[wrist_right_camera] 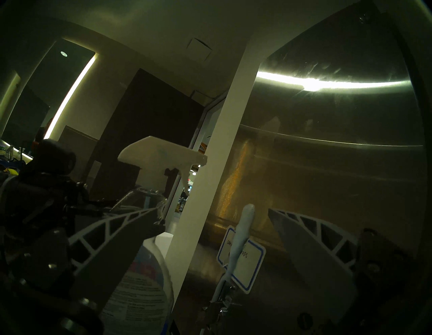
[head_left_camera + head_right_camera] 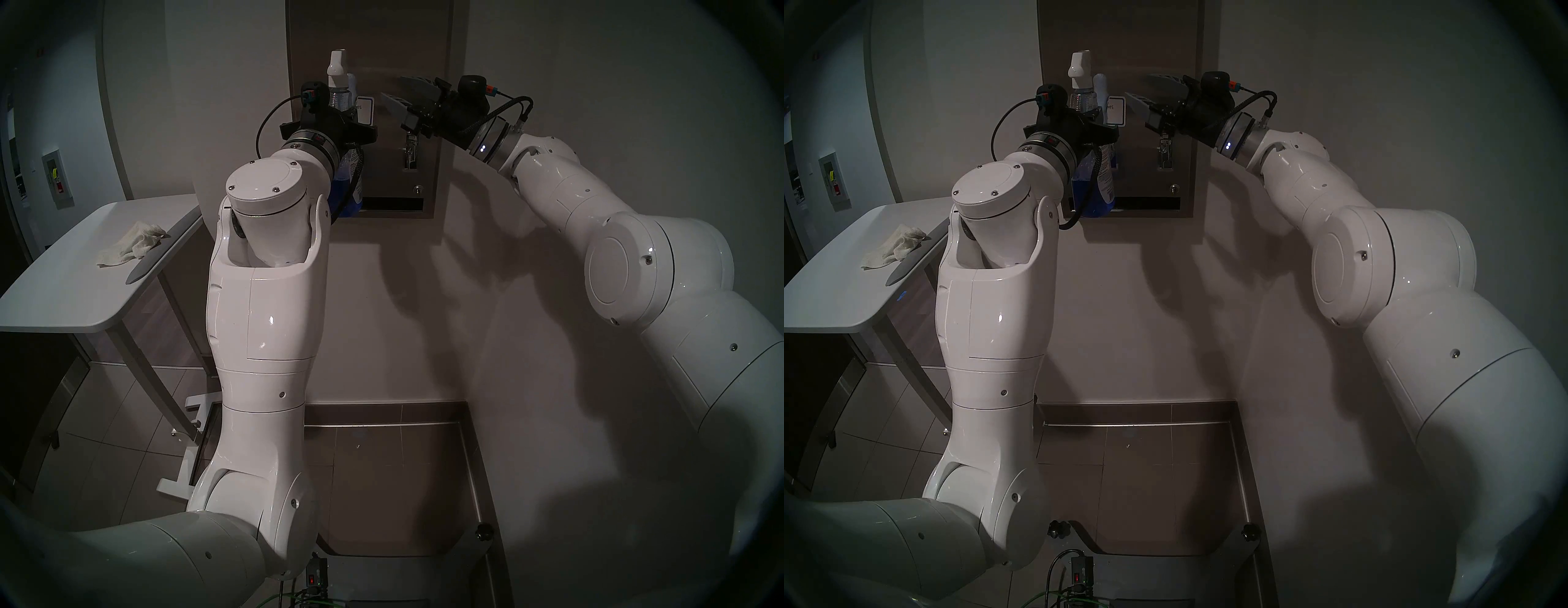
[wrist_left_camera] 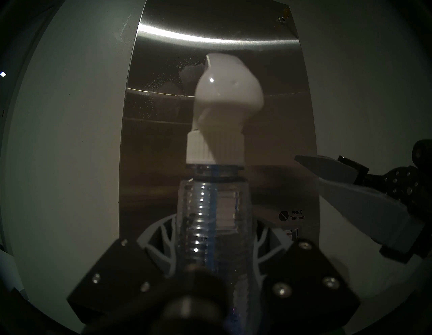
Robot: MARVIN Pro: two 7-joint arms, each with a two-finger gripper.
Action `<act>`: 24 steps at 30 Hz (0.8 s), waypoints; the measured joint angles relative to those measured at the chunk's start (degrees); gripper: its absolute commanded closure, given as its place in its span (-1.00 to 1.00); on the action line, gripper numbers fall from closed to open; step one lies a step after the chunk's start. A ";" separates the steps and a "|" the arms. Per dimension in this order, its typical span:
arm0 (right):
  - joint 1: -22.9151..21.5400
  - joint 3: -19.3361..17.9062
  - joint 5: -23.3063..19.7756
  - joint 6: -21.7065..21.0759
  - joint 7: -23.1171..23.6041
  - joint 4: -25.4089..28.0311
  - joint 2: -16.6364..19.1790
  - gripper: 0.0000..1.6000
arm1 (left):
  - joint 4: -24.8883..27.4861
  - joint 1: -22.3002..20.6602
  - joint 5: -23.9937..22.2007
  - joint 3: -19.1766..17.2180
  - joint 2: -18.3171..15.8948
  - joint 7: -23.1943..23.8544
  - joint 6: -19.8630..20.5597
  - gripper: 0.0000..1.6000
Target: Pick up the cleaner bottle and spray the cleaner onto the surface
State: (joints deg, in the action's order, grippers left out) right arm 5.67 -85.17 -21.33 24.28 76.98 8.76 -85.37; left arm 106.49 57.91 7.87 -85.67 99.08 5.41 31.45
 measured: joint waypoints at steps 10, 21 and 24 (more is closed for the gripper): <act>4.65 0.04 0.06 1.65 2.86 -0.95 0.08 -1.00 | -0.04 0.14 -0.10 0.01 0.00 -0.09 0.29 1.00; 7.76 -0.05 0.02 3.81 0.59 -1.24 0.16 -1.00 | -0.06 0.36 -0.21 0.03 0.00 -0.19 0.73 1.00; 8.48 -0.05 0.01 4.35 0.03 -1.27 -0.21 -1.00 | -0.07 0.43 -0.23 0.03 0.00 -0.22 0.89 1.00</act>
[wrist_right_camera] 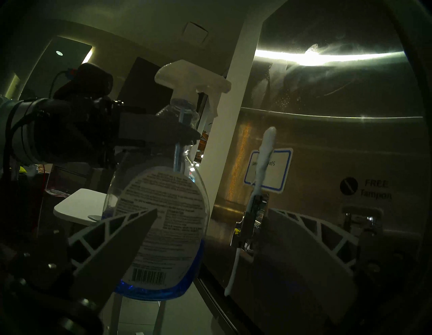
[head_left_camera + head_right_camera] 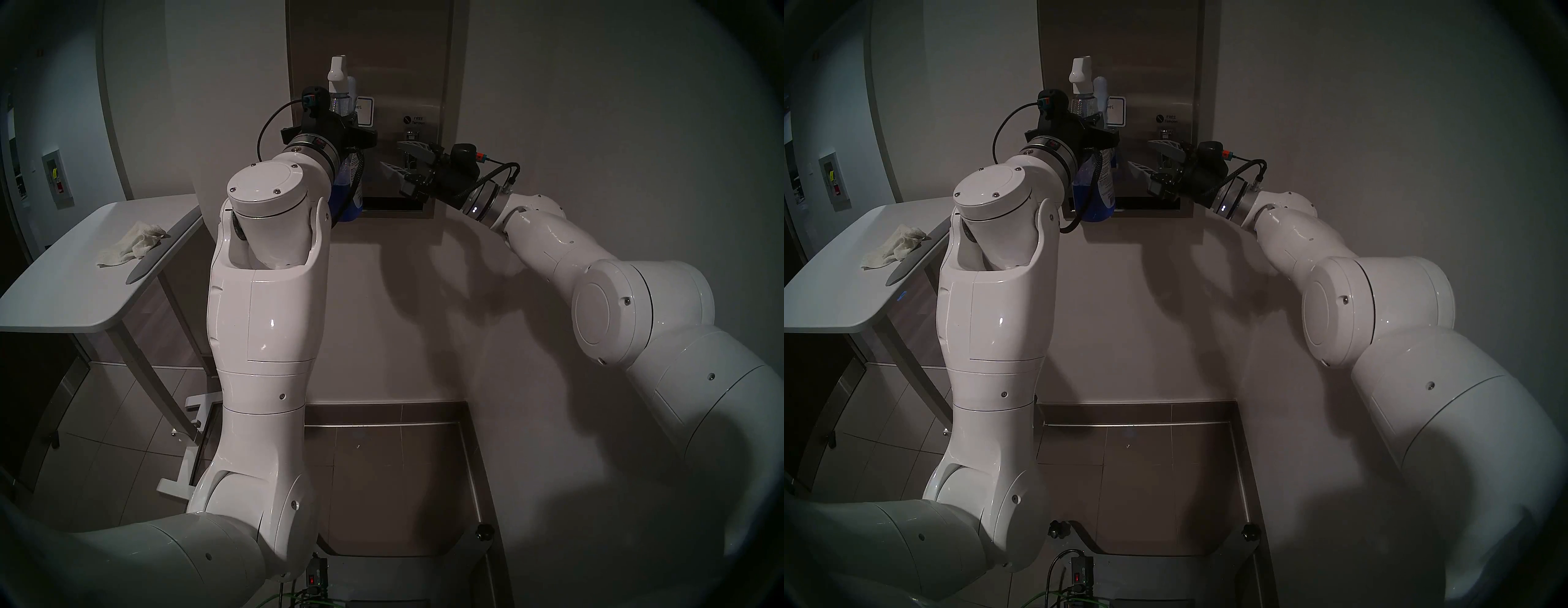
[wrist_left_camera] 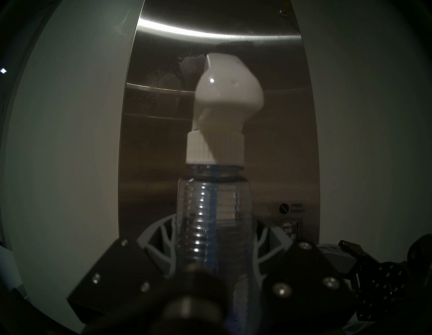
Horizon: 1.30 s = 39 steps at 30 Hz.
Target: Pick up the cleaner bottle and spray the cleaner onto the surface
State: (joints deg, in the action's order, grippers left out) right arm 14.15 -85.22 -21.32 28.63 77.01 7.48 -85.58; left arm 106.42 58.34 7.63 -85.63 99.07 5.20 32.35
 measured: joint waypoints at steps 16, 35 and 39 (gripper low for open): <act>2.22 0.00 -0.03 2.63 -2.70 0.24 -1.70 -1.00 | 0.00 0.16 -0.12 0.02 0.00 -0.15 0.59 1.00; 5.46 -0.68 -0.36 6.84 -7.00 0.70 -3.19 -1.00 | -0.03 0.41 -0.29 0.04 0.00 -0.33 1.41 1.00; 6.65 -0.78 -0.40 7.64 -7.81 0.56 -3.53 -1.00 | -0.11 0.55 -0.32 0.04 0.00 -0.35 1.62 1.00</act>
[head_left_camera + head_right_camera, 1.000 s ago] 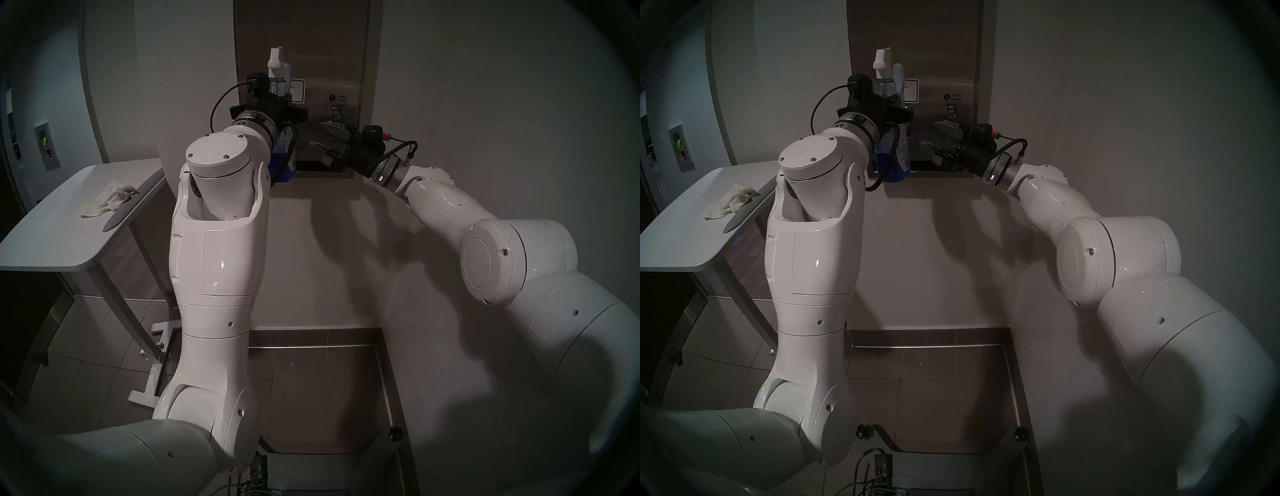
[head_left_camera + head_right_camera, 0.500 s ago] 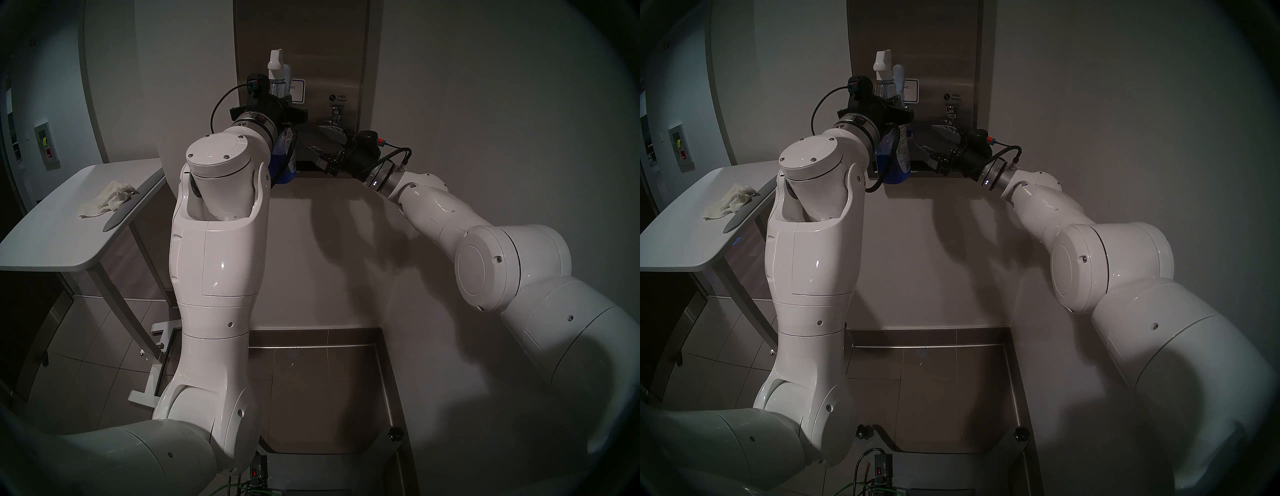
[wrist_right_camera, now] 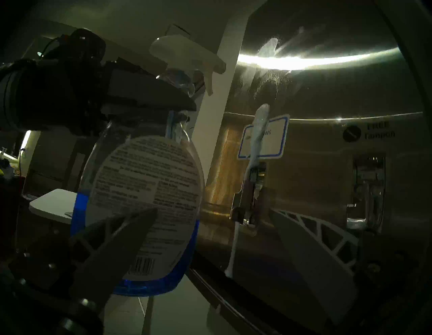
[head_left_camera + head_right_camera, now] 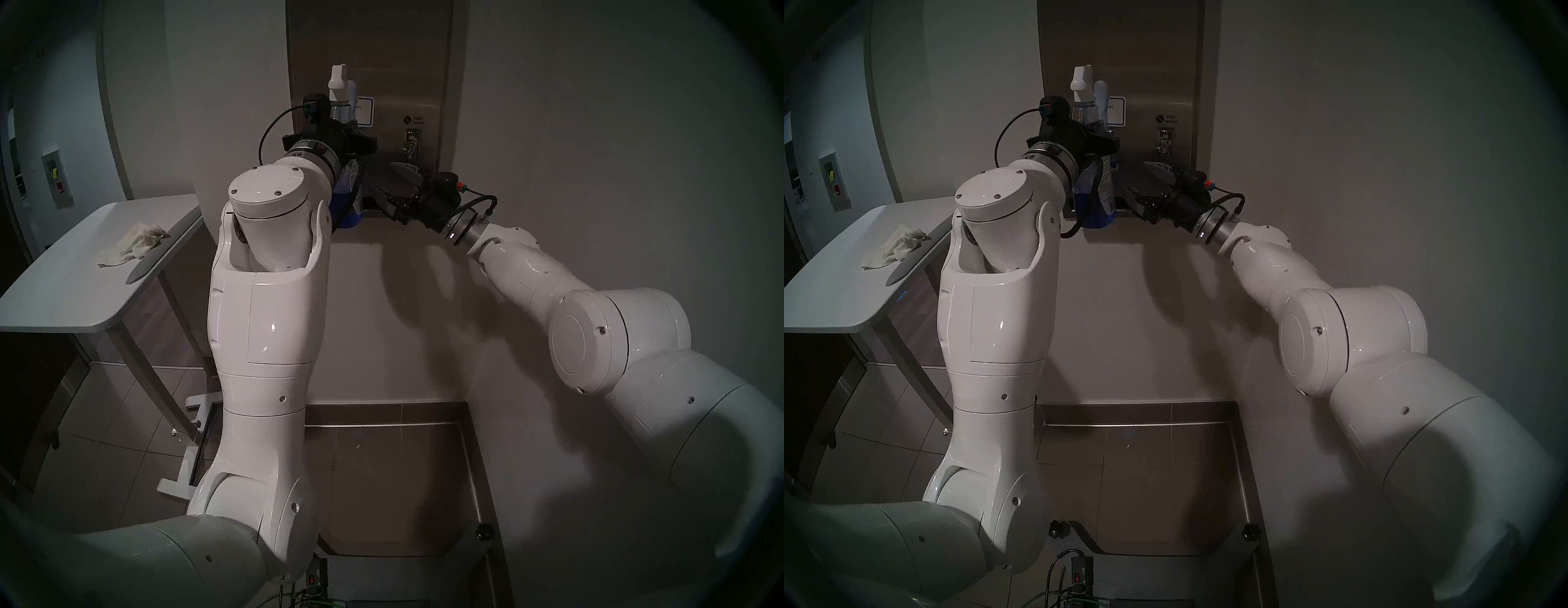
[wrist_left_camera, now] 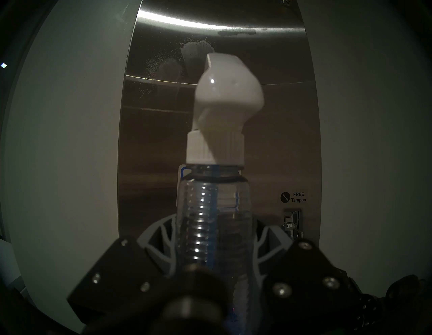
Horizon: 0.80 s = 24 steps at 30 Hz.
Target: Pick up the cleaner bottle and spray the cleaner onto the surface
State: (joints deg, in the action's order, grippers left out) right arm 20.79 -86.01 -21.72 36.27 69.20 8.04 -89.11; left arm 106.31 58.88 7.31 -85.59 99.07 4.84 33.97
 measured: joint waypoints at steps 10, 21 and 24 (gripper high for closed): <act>4.43 -0.96 -0.50 2.87 -2.95 -0.91 -0.20 -1.00 | -0.47 0.59 -0.10 0.01 0.00 -0.08 0.77 1.00; 9.98 -1.94 -1.04 6.59 -6.78 -2.34 -0.92 -1.00 | -1.05 1.32 -0.21 0.02 0.00 -0.20 1.71 1.00; 11.28 -2.20 -1.18 7.52 -7.75 -2.71 -1.09 -1.00 | -1.15 1.45 -0.23 0.02 0.00 -0.23 1.90 1.00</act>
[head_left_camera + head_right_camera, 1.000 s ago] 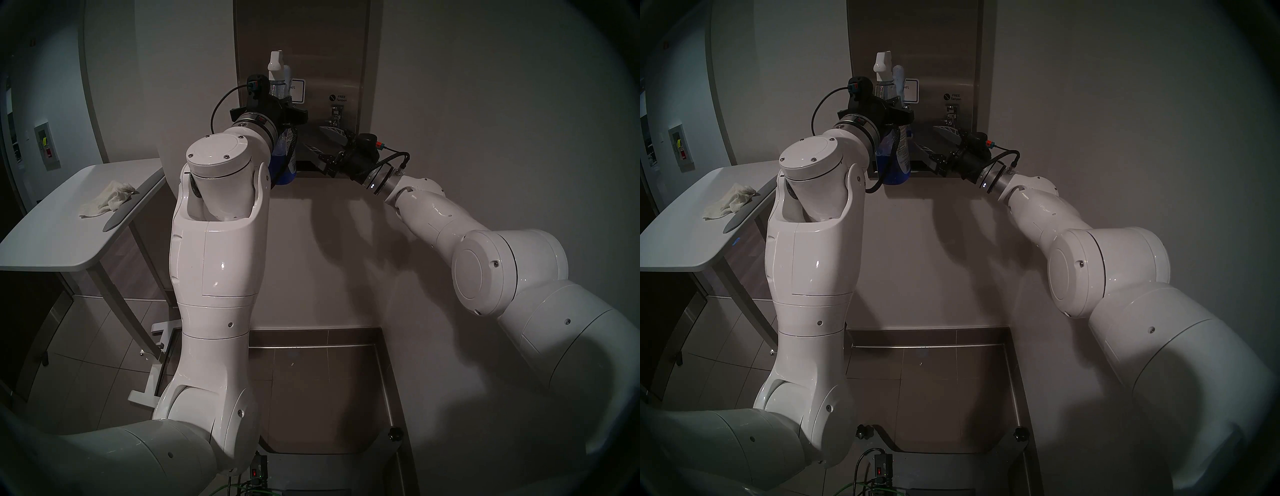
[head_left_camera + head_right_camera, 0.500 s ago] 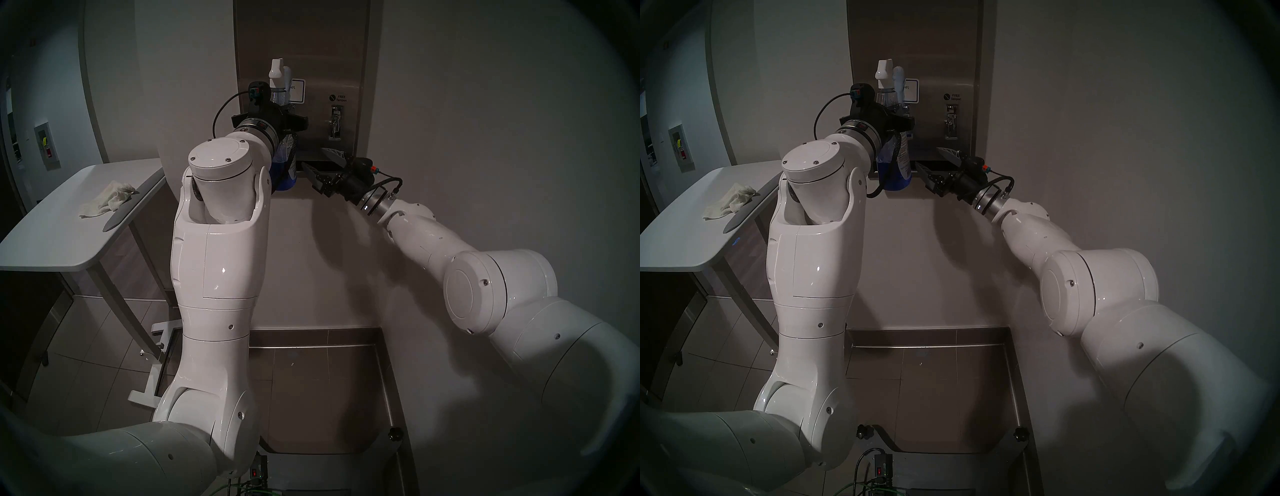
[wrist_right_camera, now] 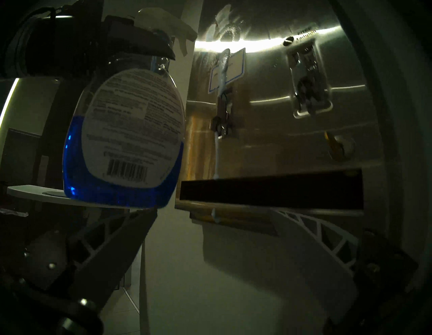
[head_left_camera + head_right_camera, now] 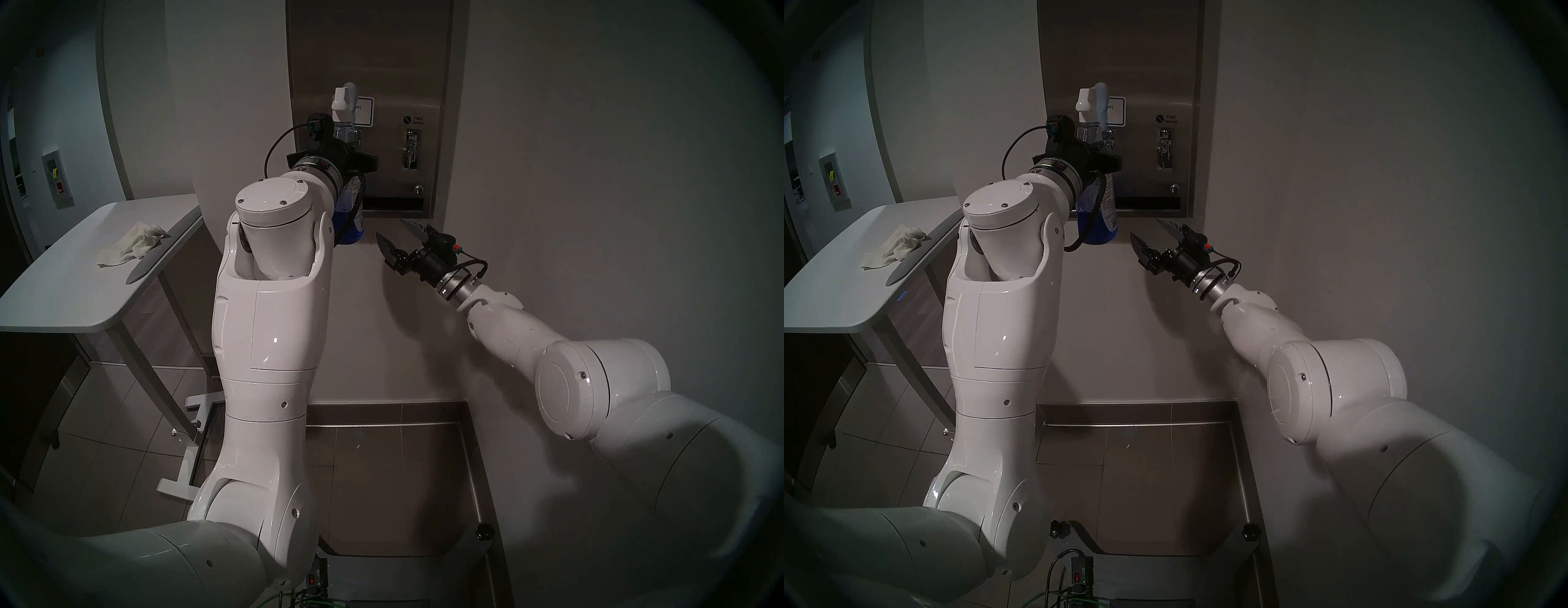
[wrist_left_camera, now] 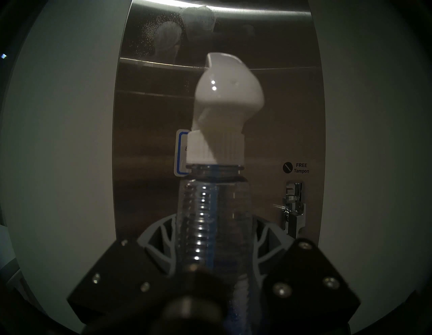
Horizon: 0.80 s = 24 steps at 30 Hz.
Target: Pick up the cleaner bottle and spray the cleaner onto the surface
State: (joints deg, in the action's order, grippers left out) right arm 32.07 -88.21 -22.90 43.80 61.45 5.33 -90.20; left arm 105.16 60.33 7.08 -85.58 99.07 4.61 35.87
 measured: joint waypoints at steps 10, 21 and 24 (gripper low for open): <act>4.96 -1.42 -0.90 3.90 -4.02 -0.42 0.14 -1.00 | -0.20 0.32 -0.11 0.01 0.00 -0.12 0.67 1.00; 8.76 -2.95 -2.06 8.59 -8.81 -0.05 0.65 -1.00 | -0.19 0.37 -0.22 0.05 0.01 -0.26 1.21 1.00; 9.25 -3.32 -2.39 9.62 -9.97 0.33 0.29 -1.00 | -0.15 0.37 -0.26 0.07 0.01 -0.31 1.35 1.00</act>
State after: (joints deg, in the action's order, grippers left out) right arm 41.32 -91.54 -25.29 53.42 51.48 5.66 -89.91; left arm 105.01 60.70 6.82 -85.51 99.09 4.29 37.22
